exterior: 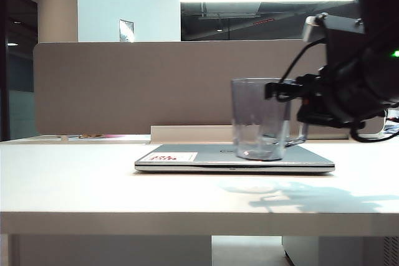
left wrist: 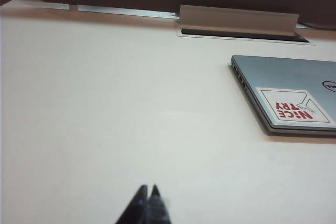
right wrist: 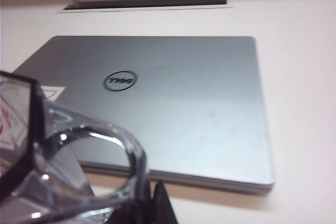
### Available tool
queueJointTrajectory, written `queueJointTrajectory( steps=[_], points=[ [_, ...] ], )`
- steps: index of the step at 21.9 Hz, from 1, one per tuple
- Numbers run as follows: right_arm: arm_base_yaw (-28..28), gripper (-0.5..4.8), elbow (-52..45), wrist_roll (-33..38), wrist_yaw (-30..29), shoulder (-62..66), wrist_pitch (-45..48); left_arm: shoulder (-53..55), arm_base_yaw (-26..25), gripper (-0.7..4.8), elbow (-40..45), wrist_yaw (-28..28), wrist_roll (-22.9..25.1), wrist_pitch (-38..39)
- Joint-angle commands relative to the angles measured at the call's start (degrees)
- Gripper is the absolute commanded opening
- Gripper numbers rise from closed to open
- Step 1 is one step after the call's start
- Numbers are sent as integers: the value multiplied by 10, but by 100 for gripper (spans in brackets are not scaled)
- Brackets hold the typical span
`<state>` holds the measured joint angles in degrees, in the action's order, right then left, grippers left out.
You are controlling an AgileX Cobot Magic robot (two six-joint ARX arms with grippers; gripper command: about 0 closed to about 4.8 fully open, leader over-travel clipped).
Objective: Pick up the water cup and place it on the side of the laptop close to you.
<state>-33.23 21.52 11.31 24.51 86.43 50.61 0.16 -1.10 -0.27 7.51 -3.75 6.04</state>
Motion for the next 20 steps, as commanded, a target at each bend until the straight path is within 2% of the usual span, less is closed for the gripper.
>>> queueJointTrajectory(
  steps=[1,5,15,20],
  points=[
    [-18,-6,9,14,15,23,2,1,0,-4,-2,3,-2,-5],
    [-17,-6,9,61,15,54,4,1,0,-4,-2,3,-2,-5],
    [-18,-5,9,84,10,83,7,1,0,-3,-2,5,-12,-5],
    [-17,37,9,79,11,84,7,1,0,-4,-2,4,-12,-5]
  ],
)
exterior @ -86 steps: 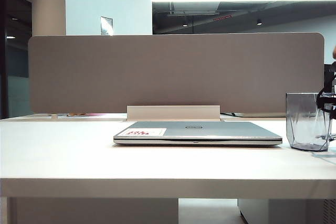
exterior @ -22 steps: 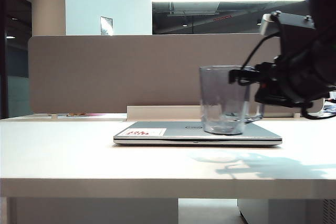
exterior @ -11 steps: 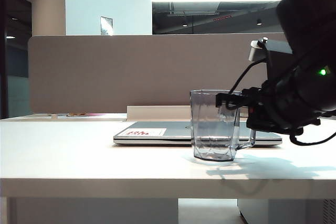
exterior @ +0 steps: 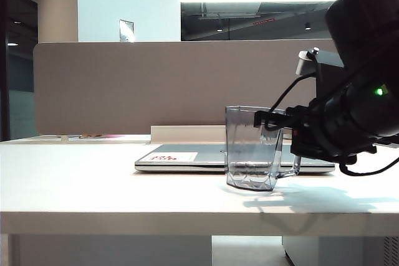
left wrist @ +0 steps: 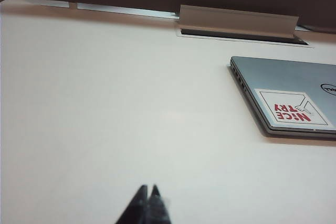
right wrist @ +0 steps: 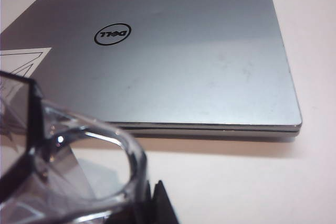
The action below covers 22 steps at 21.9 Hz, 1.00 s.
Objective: Pick up the water cup and place it on the side of the laptop close to you.
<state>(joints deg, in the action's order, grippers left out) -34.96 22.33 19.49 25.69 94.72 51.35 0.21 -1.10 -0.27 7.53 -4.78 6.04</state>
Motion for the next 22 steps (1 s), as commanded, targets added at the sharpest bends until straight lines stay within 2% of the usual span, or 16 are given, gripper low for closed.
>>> queueJointTrajectory(
  steps=[1,18,20,22],
  points=[
    [0,43,1,-3,-1,1,-1,0,0,-3,-2,4,-2,-5],
    [-1,69,1,-10,-1,1,4,0,0,-4,-2,4,-2,-5],
    [-4,120,0,-17,-1,1,17,0,0,-4,-2,4,-2,-5],
    [-8,120,0,-23,-1,1,26,0,0,-3,-2,4,-2,-5]
  ],
)
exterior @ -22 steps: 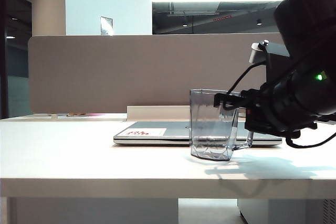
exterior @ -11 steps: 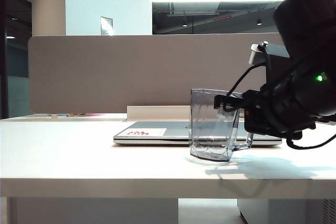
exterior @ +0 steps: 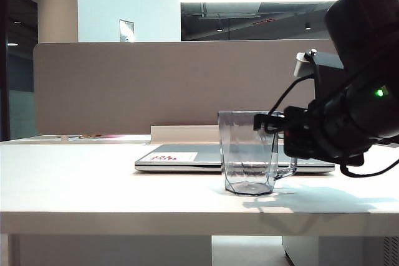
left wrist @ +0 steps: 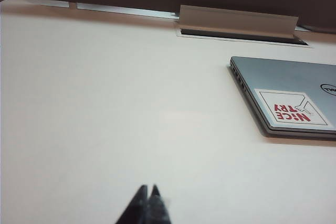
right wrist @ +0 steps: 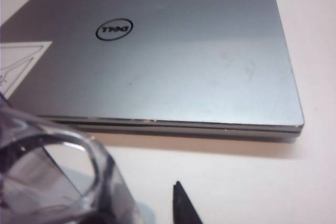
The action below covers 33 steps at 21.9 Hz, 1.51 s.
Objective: Pick up the water cup and place it on the side of the laptop close to you.
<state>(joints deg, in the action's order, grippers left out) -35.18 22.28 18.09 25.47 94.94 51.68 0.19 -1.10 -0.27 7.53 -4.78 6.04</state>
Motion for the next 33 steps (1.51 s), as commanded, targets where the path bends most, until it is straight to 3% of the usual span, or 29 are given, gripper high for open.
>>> queueJointTrajectory(
  steps=[1,21,33],
  points=[
    [-7,120,1,-15,1,-2,27,0,0,-3,-2,4,-2,-5],
    [-26,120,-35,-34,60,-40,25,0,0,-3,-2,15,-2,-5],
    [-23,121,-46,-33,41,-78,-10,0,0,-3,-2,15,-2,-5]
  ],
)
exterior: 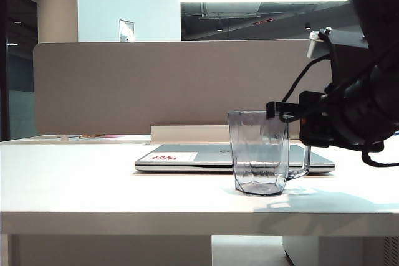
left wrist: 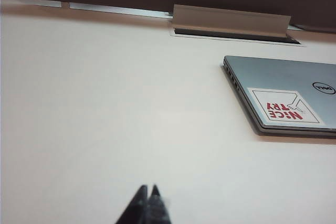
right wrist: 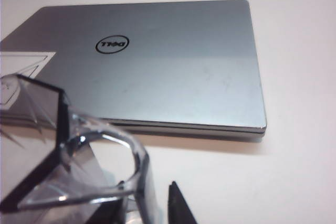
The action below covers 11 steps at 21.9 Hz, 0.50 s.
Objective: Pick up the water cup and place it on the side of the laptop close to you.
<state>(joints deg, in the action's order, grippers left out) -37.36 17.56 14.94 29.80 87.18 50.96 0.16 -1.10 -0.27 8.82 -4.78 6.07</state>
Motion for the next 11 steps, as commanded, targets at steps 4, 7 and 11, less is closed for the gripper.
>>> queueJointTrajectory(
  steps=[4,7,11],
  points=[
    [-1,121,1,-2,-2,-3,-43,1,0,-3,-2,4,-2,-5],
    [-5,121,1,-2,-1,-12,-60,1,0,-3,-2,4,-2,-5],
    [-11,121,1,-2,2,-40,-72,1,0,-3,-2,4,-2,-5]
  ],
)
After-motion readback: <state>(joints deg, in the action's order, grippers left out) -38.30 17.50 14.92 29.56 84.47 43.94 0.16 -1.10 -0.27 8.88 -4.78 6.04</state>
